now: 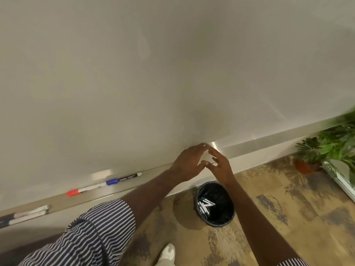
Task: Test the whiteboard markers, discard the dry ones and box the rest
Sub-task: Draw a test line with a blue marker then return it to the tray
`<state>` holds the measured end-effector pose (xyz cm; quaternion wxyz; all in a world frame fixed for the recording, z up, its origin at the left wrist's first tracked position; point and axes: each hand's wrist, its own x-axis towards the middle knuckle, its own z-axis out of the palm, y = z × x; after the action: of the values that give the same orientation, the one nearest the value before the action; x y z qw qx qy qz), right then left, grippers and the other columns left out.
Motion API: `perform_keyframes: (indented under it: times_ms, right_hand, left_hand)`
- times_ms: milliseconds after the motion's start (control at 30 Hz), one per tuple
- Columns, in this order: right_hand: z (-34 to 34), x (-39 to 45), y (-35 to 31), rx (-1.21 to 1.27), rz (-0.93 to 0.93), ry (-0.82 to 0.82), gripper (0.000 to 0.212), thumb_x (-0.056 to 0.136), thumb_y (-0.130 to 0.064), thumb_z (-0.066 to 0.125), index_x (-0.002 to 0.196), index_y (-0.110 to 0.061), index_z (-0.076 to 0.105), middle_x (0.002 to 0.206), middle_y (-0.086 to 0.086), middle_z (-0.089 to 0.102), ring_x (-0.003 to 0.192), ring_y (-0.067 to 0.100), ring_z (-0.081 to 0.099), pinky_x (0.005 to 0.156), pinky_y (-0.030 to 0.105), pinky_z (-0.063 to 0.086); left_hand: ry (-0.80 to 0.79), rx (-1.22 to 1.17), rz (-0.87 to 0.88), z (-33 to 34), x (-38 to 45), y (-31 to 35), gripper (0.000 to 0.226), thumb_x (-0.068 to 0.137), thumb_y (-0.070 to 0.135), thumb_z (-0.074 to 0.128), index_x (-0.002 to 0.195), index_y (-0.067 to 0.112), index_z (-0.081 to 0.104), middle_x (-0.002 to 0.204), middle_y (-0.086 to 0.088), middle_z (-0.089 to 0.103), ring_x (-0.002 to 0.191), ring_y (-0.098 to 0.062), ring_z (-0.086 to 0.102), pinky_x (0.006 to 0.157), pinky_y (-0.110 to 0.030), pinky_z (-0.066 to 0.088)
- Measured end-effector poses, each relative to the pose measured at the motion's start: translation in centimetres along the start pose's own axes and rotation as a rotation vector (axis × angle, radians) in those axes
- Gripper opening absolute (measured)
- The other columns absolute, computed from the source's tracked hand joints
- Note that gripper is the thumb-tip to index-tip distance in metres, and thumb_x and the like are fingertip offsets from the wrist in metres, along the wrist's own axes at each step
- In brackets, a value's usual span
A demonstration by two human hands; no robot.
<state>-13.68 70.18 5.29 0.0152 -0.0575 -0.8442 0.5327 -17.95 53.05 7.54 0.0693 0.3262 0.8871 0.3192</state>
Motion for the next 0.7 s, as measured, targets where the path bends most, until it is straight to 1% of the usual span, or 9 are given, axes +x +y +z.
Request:
perform_keyframes:
  times_ms: [67, 167, 233, 300, 367, 400, 467, 567, 700]
  right_hand:
    - [2.2, 0.3, -0.4, -0.022, -0.006, -0.058, 0.058, 0.089, -0.013, 0.077, 0.140, -0.026, 0.051, 0.139, -0.011, 0.056, 0.122, -0.006, 0.054, 0.105, 0.016, 0.039]
    - [5.6, 0.6, -0.8, -0.064, -0.006, -0.129, 0.052, 0.088, -0.016, 0.078, 0.136, -0.019, 0.057, 0.129, -0.008, 0.060, 0.116, 0.001, 0.056, 0.105, 0.019, 0.040]
    - [7.9, 0.4, -1.2, -0.106, -0.054, -0.172, 0.049, 0.085, -0.019, 0.078, 0.130, -0.024, 0.059, 0.123, -0.010, 0.064, 0.110, -0.009, 0.057, 0.098, 0.008, 0.038]
    - [10.1, 0.2, -2.0, -0.126, -0.089, -0.224, 0.045, 0.087, -0.010, 0.078, 0.119, -0.036, 0.062, 0.115, -0.020, 0.065, 0.105, -0.018, 0.057, 0.090, 0.002, 0.039]
    - [12.5, 0.0, -2.6, -0.154, -0.132, -0.283, 0.036, 0.090, -0.009, 0.073, 0.101, -0.043, 0.068, 0.104, -0.028, 0.067, 0.101, -0.014, 0.061, 0.088, 0.008, 0.045]
    - [13.8, -0.2, -2.8, -0.165, -0.162, -0.311, 0.025, 0.091, -0.015, 0.071, 0.101, -0.038, 0.071, 0.103, -0.025, 0.070, 0.102, -0.007, 0.064, 0.091, 0.018, 0.050]
    - [16.3, -0.4, -2.3, -0.212, -0.237, -0.372, 0.029, 0.092, -0.025, 0.069, 0.121, -0.029, 0.070, 0.121, -0.013, 0.070, 0.114, 0.009, 0.065, 0.098, 0.031, 0.053]
    - [19.3, -1.1, -1.8, -0.367, -0.317, -0.426, 0.049, 0.095, -0.028, 0.068, 0.141, -0.016, 0.058, 0.141, -0.001, 0.059, 0.131, 0.014, 0.052, 0.111, 0.026, 0.042]
    - [22.4, -1.5, -2.1, -0.519, -0.413, -0.498, 0.056, 0.095, -0.033, 0.060, 0.147, -0.015, 0.052, 0.148, 0.001, 0.055, 0.138, 0.020, 0.046, 0.116, 0.028, 0.030]
  left_hand:
    - [0.035, -0.009, -0.038, -0.5, -1.8, -1.6, 0.056, 0.104, 0.031, 0.054, 0.154, 0.015, 0.036, 0.159, -0.005, 0.041, 0.144, -0.024, 0.041, 0.118, -0.036, 0.030]
    - [0.076, -0.020, -0.109, -1.0, -4.5, -4.0, 0.052, 0.104, 0.033, 0.053, 0.152, 0.018, 0.040, 0.154, -0.002, 0.048, 0.139, -0.022, 0.045, 0.116, -0.036, 0.033]
    - [0.089, -0.025, -0.152, -1.4, -6.6, -5.7, 0.051, 0.102, 0.033, 0.054, 0.150, 0.020, 0.043, 0.150, -0.001, 0.052, 0.135, -0.022, 0.049, 0.113, -0.037, 0.038]
    - [0.105, -0.016, -0.181, -1.9, -8.9, -7.2, 0.051, 0.099, 0.033, 0.054, 0.147, 0.019, 0.047, 0.145, -0.001, 0.057, 0.130, -0.023, 0.054, 0.110, -0.037, 0.042]
    - [0.153, 0.058, -0.187, -2.3, -11.4, -8.7, 0.046, 0.097, 0.035, 0.051, 0.141, 0.020, 0.053, 0.138, 0.000, 0.063, 0.123, -0.021, 0.060, 0.106, -0.036, 0.047]
    - [0.192, 0.126, -0.182, -2.3, -12.7, -9.6, 0.042, 0.097, 0.035, 0.050, 0.136, 0.021, 0.056, 0.133, 0.000, 0.066, 0.117, -0.021, 0.063, 0.101, -0.035, 0.051]
    - [0.206, 0.291, -0.192, -2.0, -15.3, -11.4, 0.039, 0.096, 0.032, 0.053, 0.132, 0.018, 0.059, 0.127, -0.004, 0.069, 0.111, -0.024, 0.066, 0.097, -0.039, 0.054]
    - [0.104, 0.482, -0.313, -1.6, -18.3, -13.4, 0.052, 0.090, 0.036, 0.071, 0.137, 0.017, 0.058, 0.135, -0.006, 0.064, 0.122, -0.027, 0.062, 0.105, -0.049, 0.049]
    - [0.051, 0.545, -0.407, -1.9, -20.4, -14.4, 0.060, 0.084, 0.041, 0.076, 0.136, 0.016, 0.059, 0.135, -0.005, 0.065, 0.125, -0.029, 0.060, 0.110, -0.051, 0.042]
